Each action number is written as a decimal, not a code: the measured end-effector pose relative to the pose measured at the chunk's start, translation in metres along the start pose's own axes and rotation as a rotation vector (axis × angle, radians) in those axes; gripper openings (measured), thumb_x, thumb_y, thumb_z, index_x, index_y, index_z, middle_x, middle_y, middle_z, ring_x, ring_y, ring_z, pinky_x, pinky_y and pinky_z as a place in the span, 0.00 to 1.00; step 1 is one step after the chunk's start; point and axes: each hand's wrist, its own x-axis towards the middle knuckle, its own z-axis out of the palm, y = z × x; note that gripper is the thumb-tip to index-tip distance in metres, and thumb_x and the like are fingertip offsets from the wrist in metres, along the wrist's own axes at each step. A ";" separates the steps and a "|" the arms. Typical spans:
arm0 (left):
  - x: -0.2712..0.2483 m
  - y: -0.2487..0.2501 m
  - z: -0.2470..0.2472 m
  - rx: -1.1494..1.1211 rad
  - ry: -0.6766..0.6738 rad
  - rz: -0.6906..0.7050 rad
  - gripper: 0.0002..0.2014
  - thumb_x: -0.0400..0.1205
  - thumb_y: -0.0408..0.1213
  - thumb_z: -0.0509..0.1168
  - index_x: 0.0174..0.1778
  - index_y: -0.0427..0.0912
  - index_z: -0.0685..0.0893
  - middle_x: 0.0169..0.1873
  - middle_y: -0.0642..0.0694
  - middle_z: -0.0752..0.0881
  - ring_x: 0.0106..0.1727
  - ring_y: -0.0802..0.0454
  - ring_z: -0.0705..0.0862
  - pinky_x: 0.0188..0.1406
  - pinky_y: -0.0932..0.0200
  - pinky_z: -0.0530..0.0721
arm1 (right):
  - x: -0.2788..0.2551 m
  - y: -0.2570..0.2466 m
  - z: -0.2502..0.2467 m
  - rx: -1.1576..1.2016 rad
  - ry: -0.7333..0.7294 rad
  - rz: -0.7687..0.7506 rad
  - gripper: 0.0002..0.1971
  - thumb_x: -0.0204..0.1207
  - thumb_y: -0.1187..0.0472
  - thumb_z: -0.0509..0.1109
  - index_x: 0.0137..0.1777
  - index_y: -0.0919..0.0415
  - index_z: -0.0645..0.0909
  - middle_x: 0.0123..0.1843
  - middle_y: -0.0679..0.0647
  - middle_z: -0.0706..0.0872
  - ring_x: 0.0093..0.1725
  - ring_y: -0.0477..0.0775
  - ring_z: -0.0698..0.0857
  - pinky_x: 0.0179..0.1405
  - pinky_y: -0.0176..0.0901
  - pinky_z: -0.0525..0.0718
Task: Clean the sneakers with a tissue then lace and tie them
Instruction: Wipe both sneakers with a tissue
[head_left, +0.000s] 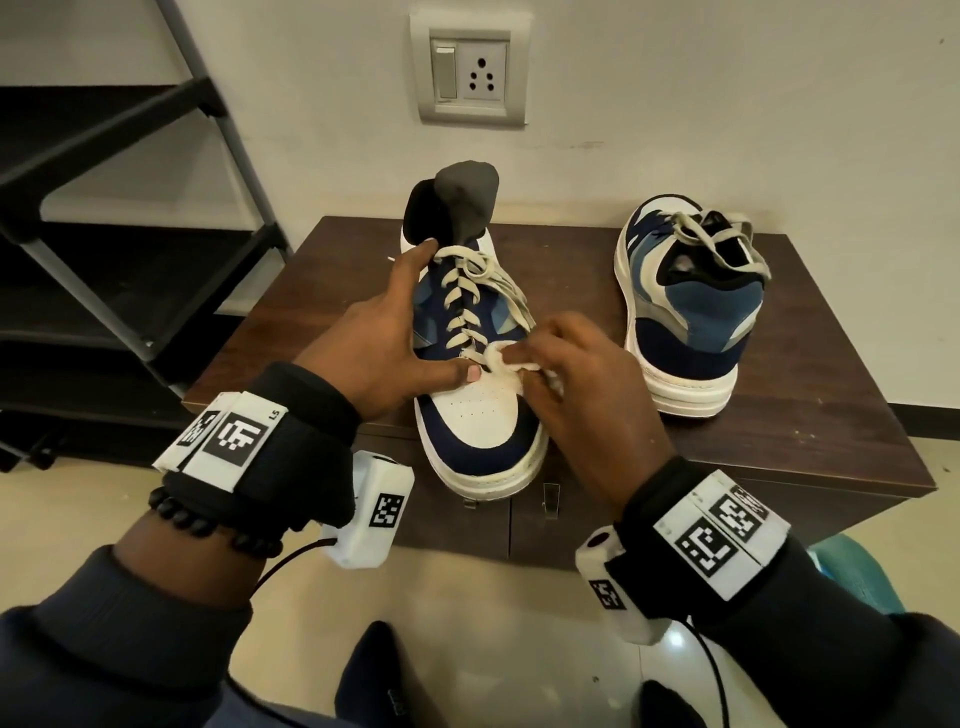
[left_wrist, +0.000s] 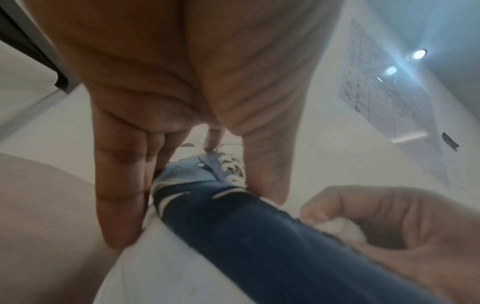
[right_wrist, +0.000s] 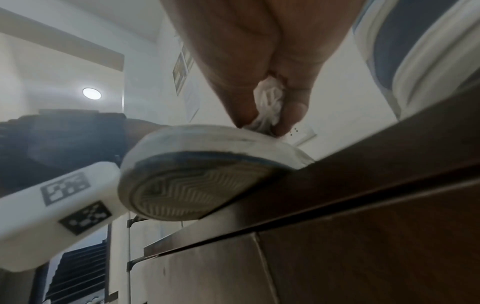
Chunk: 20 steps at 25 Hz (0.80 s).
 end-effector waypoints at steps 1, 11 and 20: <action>-0.001 -0.001 0.000 -0.009 0.002 -0.004 0.53 0.71 0.46 0.78 0.82 0.57 0.46 0.72 0.48 0.77 0.66 0.50 0.81 0.65 0.58 0.78 | -0.002 0.007 -0.003 -0.002 0.019 0.070 0.10 0.77 0.66 0.69 0.55 0.57 0.85 0.53 0.49 0.81 0.51 0.44 0.78 0.43 0.22 0.69; 0.000 -0.001 0.000 -0.022 -0.006 0.001 0.52 0.73 0.45 0.76 0.83 0.57 0.45 0.74 0.47 0.75 0.68 0.48 0.79 0.65 0.57 0.77 | -0.009 0.019 -0.008 0.044 0.089 0.160 0.07 0.76 0.65 0.70 0.52 0.57 0.87 0.47 0.49 0.83 0.44 0.42 0.80 0.47 0.26 0.75; 0.001 0.000 0.002 0.003 0.006 -0.011 0.52 0.73 0.45 0.76 0.83 0.56 0.44 0.72 0.45 0.77 0.67 0.47 0.80 0.63 0.58 0.76 | -0.039 -0.002 0.000 0.065 0.187 -0.011 0.06 0.76 0.65 0.70 0.52 0.58 0.82 0.50 0.46 0.78 0.47 0.37 0.74 0.50 0.20 0.73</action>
